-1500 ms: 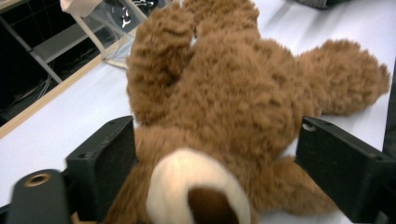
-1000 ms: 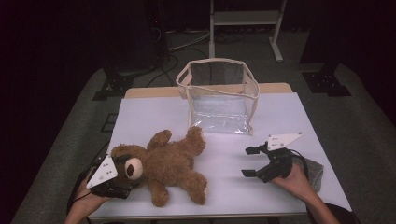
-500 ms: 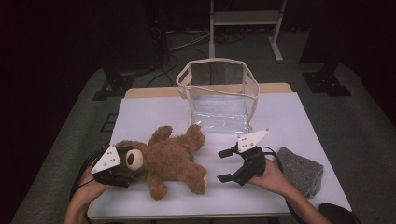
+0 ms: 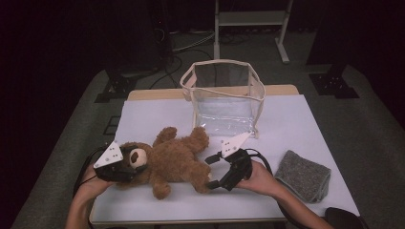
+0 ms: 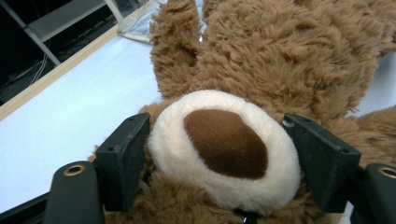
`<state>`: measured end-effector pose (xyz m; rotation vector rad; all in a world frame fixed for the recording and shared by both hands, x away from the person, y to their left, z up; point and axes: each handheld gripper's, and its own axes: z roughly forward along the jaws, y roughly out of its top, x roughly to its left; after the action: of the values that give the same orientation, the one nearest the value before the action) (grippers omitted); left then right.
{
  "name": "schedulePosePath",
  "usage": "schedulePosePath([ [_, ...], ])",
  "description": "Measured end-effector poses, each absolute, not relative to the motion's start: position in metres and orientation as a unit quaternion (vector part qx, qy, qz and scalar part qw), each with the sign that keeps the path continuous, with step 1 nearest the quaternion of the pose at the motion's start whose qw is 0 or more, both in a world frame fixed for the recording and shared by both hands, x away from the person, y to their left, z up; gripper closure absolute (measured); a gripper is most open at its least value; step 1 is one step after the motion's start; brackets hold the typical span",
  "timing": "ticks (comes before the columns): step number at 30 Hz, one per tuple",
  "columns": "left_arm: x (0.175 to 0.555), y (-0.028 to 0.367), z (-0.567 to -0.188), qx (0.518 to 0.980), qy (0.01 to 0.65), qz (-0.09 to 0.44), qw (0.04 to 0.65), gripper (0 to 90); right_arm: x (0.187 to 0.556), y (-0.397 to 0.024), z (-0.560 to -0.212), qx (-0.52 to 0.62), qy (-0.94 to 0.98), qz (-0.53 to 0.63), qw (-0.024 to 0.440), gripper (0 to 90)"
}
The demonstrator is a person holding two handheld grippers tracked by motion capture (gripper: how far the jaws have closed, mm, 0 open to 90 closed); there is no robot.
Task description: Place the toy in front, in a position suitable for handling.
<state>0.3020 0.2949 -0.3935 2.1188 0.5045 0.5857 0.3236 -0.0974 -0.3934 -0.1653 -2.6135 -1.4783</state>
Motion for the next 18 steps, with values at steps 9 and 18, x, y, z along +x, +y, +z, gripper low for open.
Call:
schedulePosePath([
  [9, 0.304, 0.292, -0.392, 0.849, 0.203, 0.242, 0.423, 31.7, 0.331, -0.071, -0.406, -0.053, -0.880, -0.464, 0.083, 13.0],
  [18, 0.304, 0.291, -0.389, 0.853, 0.201, 0.249, 0.413, 37.8, 0.337, -0.067, -0.415, -0.064, -0.893, -0.439, 0.073, 38.6],
])
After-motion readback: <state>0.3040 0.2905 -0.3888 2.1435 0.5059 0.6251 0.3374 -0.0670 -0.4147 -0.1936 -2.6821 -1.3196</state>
